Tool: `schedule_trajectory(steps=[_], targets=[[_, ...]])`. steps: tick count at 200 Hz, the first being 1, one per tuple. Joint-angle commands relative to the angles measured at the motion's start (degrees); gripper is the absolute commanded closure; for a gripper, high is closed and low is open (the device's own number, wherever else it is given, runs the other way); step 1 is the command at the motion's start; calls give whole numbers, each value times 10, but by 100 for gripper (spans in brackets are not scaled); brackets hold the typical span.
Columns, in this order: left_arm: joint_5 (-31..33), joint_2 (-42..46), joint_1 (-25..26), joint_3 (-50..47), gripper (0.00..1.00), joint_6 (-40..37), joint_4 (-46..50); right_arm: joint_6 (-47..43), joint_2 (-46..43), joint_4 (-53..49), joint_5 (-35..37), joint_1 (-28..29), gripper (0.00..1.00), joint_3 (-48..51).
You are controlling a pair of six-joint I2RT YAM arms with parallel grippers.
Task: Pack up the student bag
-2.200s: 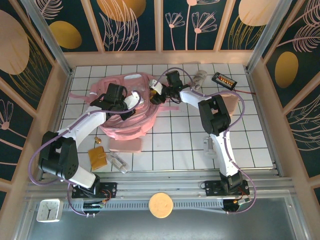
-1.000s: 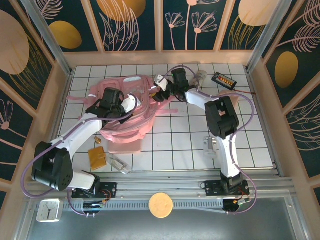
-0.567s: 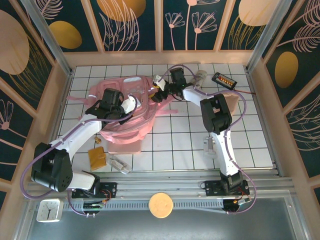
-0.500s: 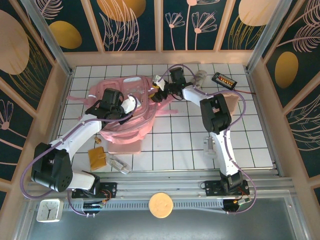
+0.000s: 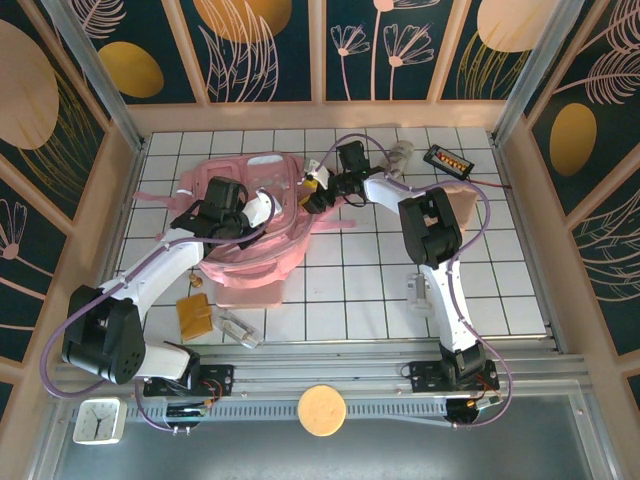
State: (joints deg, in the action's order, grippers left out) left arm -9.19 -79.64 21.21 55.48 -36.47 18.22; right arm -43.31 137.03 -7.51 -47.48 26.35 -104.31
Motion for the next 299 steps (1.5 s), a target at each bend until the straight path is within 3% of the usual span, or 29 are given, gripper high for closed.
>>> schedule_trajectory(steps=[1, 22, 100, 162, 192, 230, 275, 283, 292, 299], targets=[[-19, 20, -2, 6, 100, -8, -44, 4, 9, -14, -19, 10, 44, -21], [-18, 20, -1, 6, 100, -7, -44, 13, 12, -4, -28, 10, 66, -22], [-6, 24, -2, 6, 100, -8, -48, 3, -8, 2, -35, 16, 75, 17], [6, 29, -2, -12, 100, -7, -52, 49, -46, 77, 11, 18, 99, 76], [27, 31, -2, -19, 100, -6, -57, 75, -94, 127, 18, 17, 100, 138], [51, 30, -2, -26, 100, 2, -66, 68, -133, 110, 9, 17, 100, 176], [42, 52, -2, -37, 100, 2, -72, 66, -104, 105, -10, 4, 100, 150], [41, 55, -2, -37, 100, 0, -69, 70, -94, 115, -9, 2, 84, 139], [41, 58, -2, -37, 100, -4, -66, 75, -83, 121, -5, 0, 54, 123], [41, 59, -2, -37, 100, -5, -64, 73, -75, 123, -4, 0, 44, 112]])
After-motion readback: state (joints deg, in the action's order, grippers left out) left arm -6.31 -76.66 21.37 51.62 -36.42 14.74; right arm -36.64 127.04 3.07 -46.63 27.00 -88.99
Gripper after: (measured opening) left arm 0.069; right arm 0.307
